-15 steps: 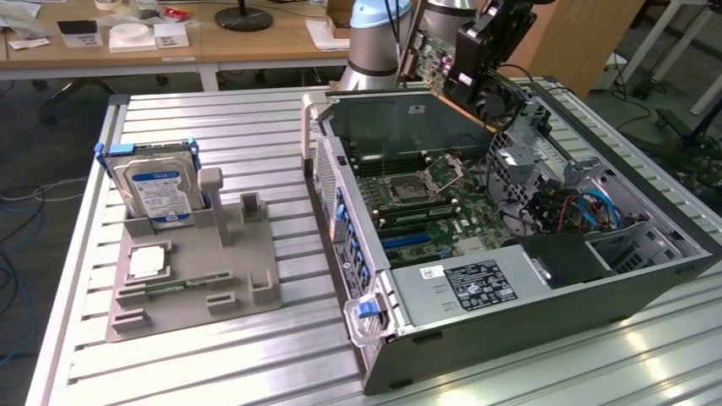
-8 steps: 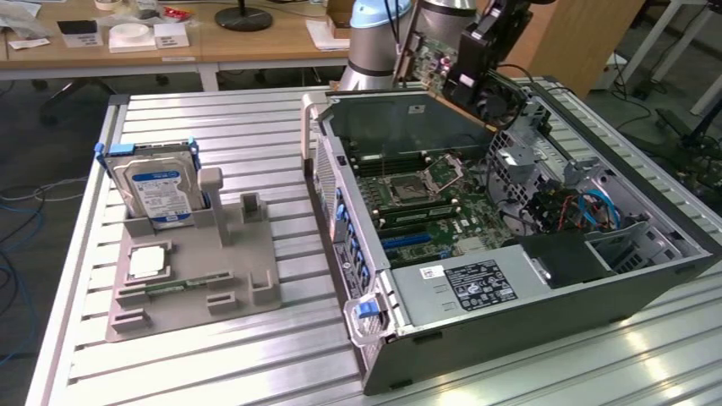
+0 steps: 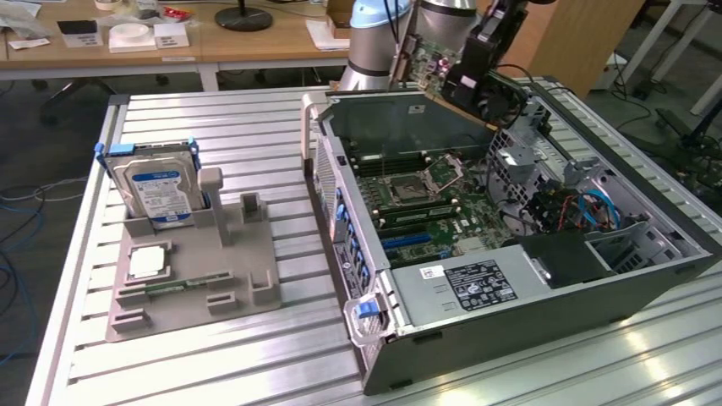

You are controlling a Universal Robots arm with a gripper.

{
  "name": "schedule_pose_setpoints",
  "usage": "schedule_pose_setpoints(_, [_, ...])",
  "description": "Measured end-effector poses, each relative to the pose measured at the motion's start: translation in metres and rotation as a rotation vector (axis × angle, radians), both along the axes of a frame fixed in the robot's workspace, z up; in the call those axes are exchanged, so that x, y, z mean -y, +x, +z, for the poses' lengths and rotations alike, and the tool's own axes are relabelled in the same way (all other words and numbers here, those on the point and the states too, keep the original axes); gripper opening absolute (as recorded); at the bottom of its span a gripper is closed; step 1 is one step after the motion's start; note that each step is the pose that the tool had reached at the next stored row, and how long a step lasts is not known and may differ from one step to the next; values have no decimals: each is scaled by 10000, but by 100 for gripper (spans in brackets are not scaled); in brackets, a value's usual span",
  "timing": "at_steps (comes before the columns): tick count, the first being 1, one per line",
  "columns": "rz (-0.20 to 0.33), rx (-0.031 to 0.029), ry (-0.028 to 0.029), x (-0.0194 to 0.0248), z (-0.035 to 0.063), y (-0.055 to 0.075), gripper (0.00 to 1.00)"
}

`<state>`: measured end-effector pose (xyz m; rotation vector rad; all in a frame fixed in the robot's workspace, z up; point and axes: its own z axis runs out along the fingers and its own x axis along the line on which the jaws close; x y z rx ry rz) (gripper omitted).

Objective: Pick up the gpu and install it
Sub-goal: 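Insert the gpu into the slot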

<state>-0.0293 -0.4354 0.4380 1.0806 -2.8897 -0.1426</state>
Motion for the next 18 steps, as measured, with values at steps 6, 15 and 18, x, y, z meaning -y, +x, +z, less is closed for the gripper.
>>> schedule_pose_setpoints(6, [748,0,0,0,0,0,28])
schedule_pose_setpoints(15, [1831,0,1,0,0,0,28])
schedule_pose_setpoints(18, [2194,0,0,0,0,0,28])
